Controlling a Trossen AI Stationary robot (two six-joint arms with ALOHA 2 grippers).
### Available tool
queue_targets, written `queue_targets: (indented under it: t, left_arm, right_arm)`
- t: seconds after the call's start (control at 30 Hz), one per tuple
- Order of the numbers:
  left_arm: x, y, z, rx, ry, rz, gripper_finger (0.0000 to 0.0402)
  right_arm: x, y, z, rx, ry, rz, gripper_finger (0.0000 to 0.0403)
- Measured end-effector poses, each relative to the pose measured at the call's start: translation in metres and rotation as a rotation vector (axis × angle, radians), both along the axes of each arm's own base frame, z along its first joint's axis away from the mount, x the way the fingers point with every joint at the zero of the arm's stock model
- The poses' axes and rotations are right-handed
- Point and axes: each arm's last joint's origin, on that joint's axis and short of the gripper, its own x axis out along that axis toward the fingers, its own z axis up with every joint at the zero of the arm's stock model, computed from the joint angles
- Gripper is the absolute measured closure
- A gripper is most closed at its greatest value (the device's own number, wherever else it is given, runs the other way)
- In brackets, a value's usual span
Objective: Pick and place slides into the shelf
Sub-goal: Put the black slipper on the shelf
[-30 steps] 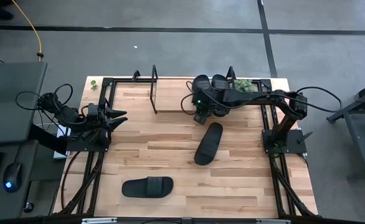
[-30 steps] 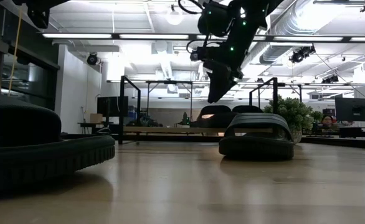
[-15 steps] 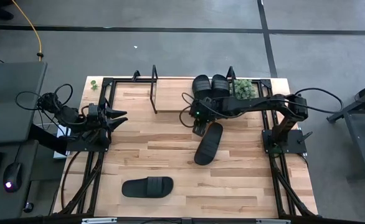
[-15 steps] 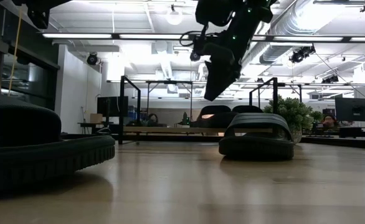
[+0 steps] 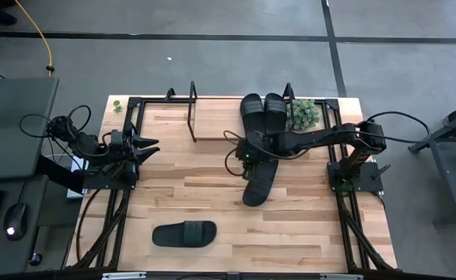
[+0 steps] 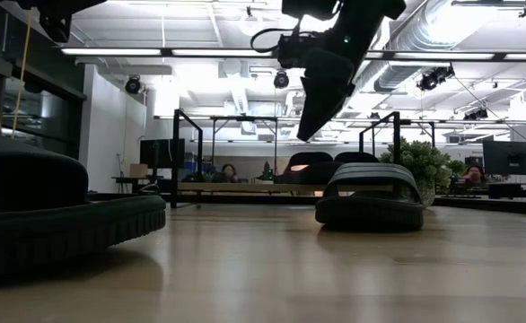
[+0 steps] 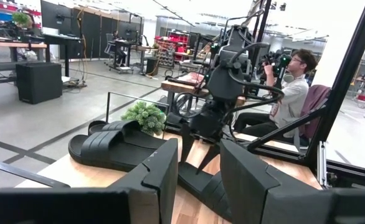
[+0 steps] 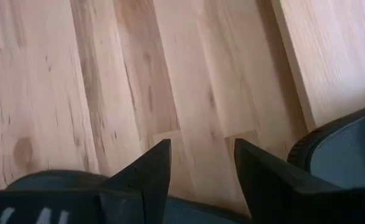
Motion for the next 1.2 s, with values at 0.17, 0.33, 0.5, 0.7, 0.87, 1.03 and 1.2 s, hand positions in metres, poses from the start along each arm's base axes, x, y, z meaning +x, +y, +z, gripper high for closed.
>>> queue_targets:
  t: [0.17,0.33,0.5,0.7,0.87,1.03,1.2]
  left_arm:
    - [0.0,0.0,0.0,0.0,0.0,0.0,0.0296]
    - [0.0,0.0,0.0,0.0,0.0,0.0,0.0296]
    - [0.0,0.0,-0.001,0.005,0.012,0.0,0.0296]
    - [0.0,0.0,-0.001,0.006,0.014,0.001,0.0296]
    - [0.0,0.001,-0.001,0.004,0.014,0.025,0.0296]
    - [0.0,0.001,-0.001,0.005,0.014,0.027,0.0296]
    - [0.0,0.001,-0.001,0.005,0.014,0.027,0.0296]
  right_arm:
    - [-0.002,0.0,-0.001,-0.032,0.025,-0.001,0.0235]
    - [-0.007,-0.005,-0.001,-0.064,0.055,-0.055,0.0235]
    - [-0.021,-0.013,0.011,-0.099,-0.012,-0.066,0.0235]
    - [-0.058,-0.031,0.036,-0.083,-0.18,-0.088,0.0235]
    - [-0.093,-0.037,0.055,-0.021,-0.276,-0.08,0.0235]
    - [-0.124,-0.033,0.07,-0.037,-0.325,-0.078,0.0235]
    - [-0.146,-0.031,0.082,-0.078,-0.383,-0.103,0.0235]
